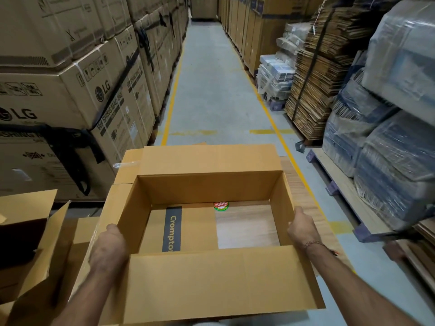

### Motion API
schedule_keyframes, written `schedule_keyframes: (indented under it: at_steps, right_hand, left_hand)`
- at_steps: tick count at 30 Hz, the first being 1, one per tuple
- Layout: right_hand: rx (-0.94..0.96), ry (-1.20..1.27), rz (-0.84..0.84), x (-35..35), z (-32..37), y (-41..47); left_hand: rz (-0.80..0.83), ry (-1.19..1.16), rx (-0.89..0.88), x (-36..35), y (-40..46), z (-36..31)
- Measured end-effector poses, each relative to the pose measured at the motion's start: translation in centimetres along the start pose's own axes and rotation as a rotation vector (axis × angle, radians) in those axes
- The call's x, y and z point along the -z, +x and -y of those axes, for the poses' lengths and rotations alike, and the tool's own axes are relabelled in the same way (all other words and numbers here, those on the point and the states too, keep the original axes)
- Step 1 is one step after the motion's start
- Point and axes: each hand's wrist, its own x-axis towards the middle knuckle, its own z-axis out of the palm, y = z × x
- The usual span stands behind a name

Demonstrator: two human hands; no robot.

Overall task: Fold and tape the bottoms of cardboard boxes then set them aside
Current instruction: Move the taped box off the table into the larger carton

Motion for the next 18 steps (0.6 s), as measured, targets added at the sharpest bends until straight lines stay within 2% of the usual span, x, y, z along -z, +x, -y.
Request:
schedule_keyframes:
  at_steps: [10, 16, 18]
  right_hand:
    - [0.013, -0.015, -0.033, -0.5, -0.4, 0.2]
    - [-0.008, -0.112, -0.09, 0.2, 0.0, -1.1]
    - [-0.054, -0.142, -0.047, 0.4, 0.1, -1.4]
  left_hand:
    - [0.0, 0.02, 0.014, -0.4, 0.4, 0.0]
    - [-0.009, 0.025, 0.004, 0.0, 0.0, -0.1]
    - [-0.004, 0.023, 0.004, 0.1, 0.0, 0.0]
